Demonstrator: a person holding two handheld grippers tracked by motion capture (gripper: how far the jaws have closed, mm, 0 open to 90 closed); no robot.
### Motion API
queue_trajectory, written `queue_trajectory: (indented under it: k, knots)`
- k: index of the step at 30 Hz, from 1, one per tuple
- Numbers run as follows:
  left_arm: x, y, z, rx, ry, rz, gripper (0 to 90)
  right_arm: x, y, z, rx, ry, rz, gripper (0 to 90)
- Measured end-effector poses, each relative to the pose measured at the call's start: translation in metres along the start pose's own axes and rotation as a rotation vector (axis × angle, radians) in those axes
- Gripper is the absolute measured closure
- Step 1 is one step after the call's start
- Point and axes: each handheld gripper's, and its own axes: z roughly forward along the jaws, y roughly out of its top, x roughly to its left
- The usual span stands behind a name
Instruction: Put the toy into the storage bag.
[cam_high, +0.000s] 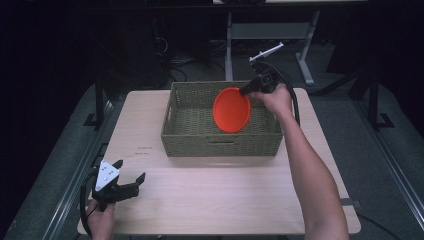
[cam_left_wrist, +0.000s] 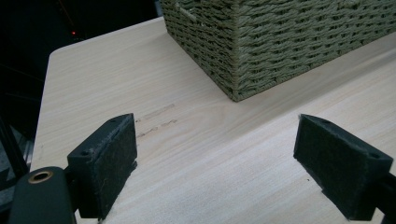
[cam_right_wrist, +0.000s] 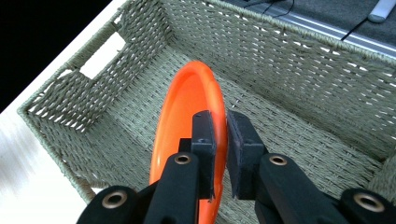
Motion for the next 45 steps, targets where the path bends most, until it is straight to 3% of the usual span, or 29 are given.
queue_trajectory:
  k: [8,15,35,40,45]
  knots:
    - [0.002,-0.002,-0.002,-0.009,0.003,-0.008,12.8,-0.003,-0.003,0.009,0.015,-0.01,0.007,81.9]
    - [0.0,-0.001,-0.001,-0.005,-0.002,0.002,12.8,0.004,-0.004,0.022,0.027,-0.028,-0.007,81.8]
    - [0.001,-0.001,-0.001,-0.006,-0.003,0.003,12.8,-0.011,-0.023,0.052,0.12,-0.036,0.043,81.3]
    - [-0.001,0.0,0.0,-0.003,-0.007,0.009,12.8,-0.015,-0.024,0.052,0.137,-0.036,0.06,80.5]
    - [-0.001,-0.001,0.0,-0.001,-0.006,0.007,12.8,-0.018,-0.026,0.05,0.151,-0.04,0.069,69.5]
